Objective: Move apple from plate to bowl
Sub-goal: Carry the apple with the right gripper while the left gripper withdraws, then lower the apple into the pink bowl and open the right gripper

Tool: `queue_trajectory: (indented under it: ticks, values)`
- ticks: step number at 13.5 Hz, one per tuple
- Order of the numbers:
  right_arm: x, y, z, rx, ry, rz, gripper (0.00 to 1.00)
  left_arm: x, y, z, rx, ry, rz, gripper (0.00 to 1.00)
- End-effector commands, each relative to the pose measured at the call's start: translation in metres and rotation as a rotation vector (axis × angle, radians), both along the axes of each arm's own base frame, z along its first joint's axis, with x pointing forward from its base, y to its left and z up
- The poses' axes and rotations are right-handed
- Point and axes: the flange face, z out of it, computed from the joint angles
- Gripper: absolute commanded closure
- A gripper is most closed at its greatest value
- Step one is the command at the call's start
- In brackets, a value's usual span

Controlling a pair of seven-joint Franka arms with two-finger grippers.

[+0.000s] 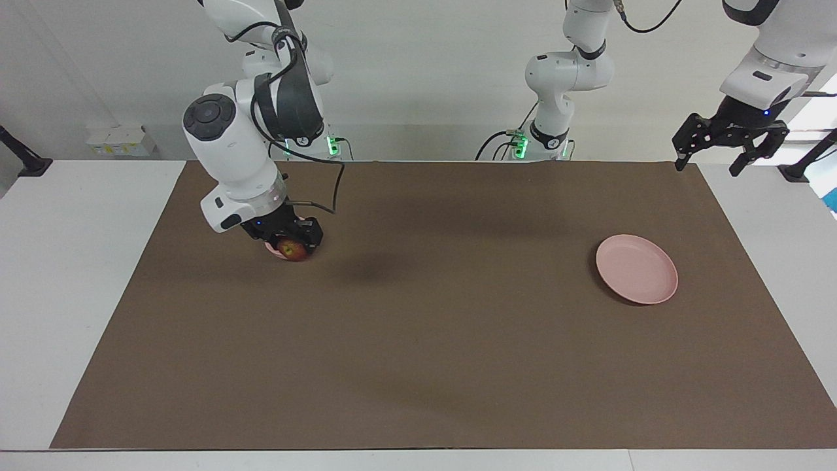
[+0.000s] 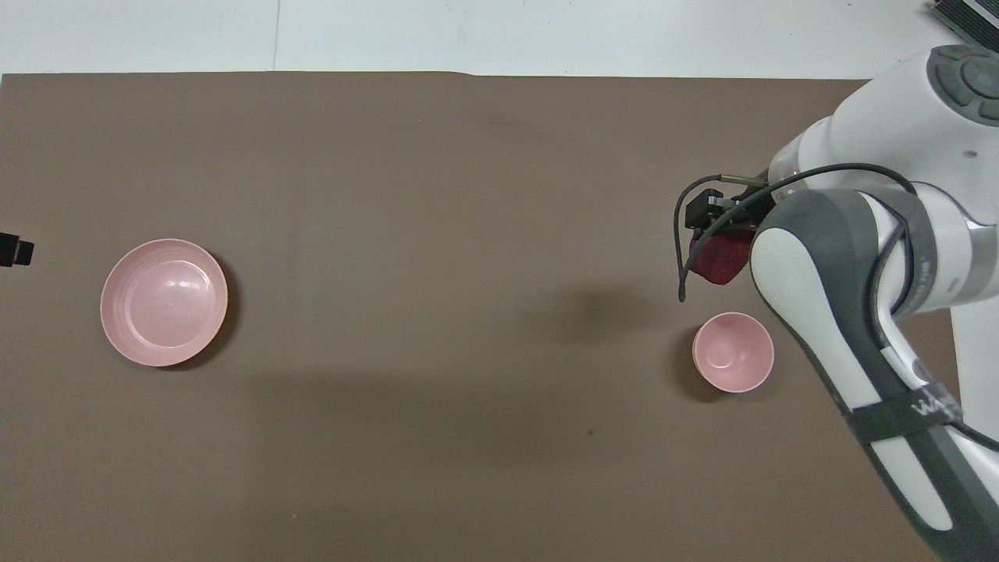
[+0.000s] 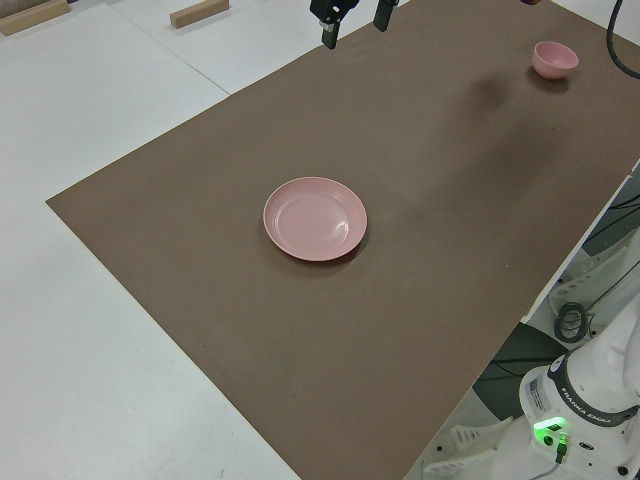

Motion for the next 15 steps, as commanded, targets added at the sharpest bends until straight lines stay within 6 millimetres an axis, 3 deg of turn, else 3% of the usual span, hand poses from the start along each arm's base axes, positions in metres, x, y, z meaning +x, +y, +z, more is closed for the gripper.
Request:
queue_trajectory:
  ticks: [1, 5, 13, 14, 15]
  values:
    - [-0.039, -0.017, -0.012, -0.052, 0.011, 0.103, 1.00, -0.002, 0.004, 0.001, -0.030, 0.002, 0.060, 0.00]
    - [-0.105, -0.026, -0.060, -0.092, -0.053, 0.174, 1.00, -0.002, -0.003, 0.000, -0.027, 0.011, 0.043, 0.00]
    - [-0.136, -0.037, -0.142, -0.099, -0.104, 0.201, 1.00, -0.002, -0.006, 0.000, -0.025, 0.012, 0.037, 0.00]
    - [-0.135, -0.042, -0.146, -0.099, -0.098, 0.192, 0.74, -0.002, -0.007, 0.000, -0.026, 0.011, 0.037, 0.00]
    - [-0.134, -0.045, -0.146, -0.100, -0.094, 0.187, 0.01, -0.002, -0.006, 0.000, -0.025, 0.011, 0.036, 0.00]
